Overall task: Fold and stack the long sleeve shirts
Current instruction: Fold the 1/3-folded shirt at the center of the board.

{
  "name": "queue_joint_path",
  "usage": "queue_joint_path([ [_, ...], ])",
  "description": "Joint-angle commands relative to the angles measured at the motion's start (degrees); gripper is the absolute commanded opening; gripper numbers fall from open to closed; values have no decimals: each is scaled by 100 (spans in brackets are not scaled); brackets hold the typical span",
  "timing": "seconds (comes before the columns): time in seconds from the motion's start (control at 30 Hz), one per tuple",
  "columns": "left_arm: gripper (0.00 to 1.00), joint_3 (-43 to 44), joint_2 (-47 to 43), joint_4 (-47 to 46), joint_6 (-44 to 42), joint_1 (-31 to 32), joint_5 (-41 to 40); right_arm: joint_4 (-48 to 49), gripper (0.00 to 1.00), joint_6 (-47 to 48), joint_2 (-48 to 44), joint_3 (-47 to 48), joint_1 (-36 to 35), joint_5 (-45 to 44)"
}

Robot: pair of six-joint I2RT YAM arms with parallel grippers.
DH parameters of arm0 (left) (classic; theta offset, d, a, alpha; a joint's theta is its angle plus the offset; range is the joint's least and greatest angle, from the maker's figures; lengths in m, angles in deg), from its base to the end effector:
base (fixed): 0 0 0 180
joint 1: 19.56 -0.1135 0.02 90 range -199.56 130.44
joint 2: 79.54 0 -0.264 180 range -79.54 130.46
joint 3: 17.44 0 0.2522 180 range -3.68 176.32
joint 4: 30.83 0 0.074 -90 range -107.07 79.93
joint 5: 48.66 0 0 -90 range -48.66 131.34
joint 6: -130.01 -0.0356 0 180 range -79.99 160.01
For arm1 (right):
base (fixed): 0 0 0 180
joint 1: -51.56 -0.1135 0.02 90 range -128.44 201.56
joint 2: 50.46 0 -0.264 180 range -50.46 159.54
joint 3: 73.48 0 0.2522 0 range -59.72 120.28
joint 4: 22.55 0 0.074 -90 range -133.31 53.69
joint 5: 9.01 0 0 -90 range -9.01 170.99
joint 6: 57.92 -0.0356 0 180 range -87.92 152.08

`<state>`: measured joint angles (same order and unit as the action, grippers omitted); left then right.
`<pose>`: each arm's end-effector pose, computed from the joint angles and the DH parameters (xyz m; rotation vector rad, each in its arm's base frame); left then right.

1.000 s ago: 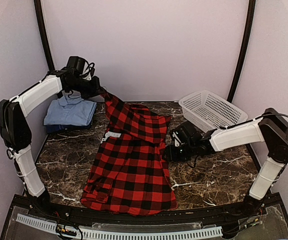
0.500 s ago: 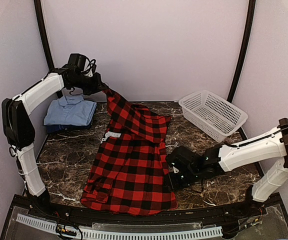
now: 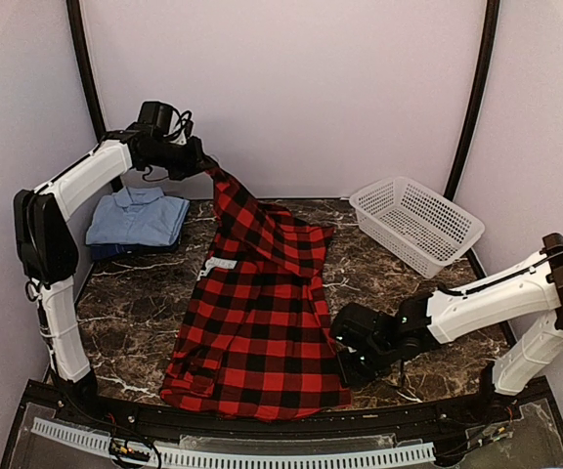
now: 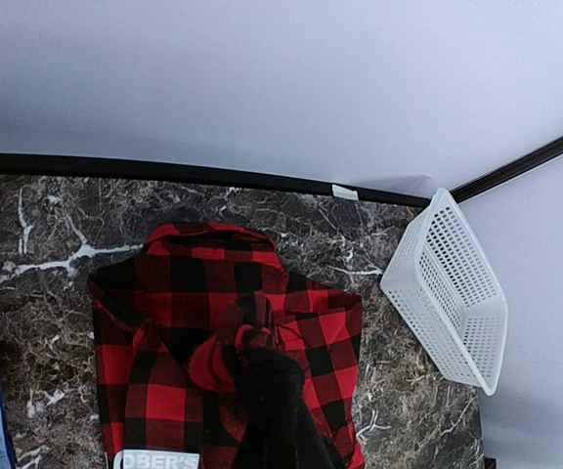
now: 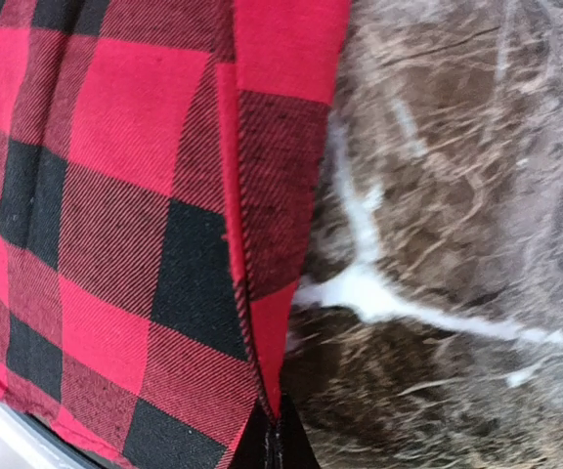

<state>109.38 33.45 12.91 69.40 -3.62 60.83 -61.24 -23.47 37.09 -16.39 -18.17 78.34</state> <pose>0.4402 -0.1381 0.3632 -0.0398 2.1696 -0.8235 0.0934 0.2481 0.1470 -0.3458 2.8802 0.4432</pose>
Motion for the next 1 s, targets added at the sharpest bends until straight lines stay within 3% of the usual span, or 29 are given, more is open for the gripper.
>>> queue_joint_path([
  [0.0, 0, 451, 101, -218, 42, -30, 17, -566, 0, 124, -32, -46, 396, -447],
  [0.27, 0, 782, 512, -628, 287, -30, 73, -777, 0, 394, -677, -343, 970, -477],
  [0.43, 0, 789, 681, -936, 451, -30, 231, -691, 31, 267, -990, -388, 699, -204],
  [0.5, 0, 788, 696, -1015, 500, -30, 305, -752, 37, 88, -1136, -444, 592, -176],
  [0.97, 0, 804, 715, -1153, 565, -30, 460, -1011, 38, -936, -1540, -974, 171, -358],
])
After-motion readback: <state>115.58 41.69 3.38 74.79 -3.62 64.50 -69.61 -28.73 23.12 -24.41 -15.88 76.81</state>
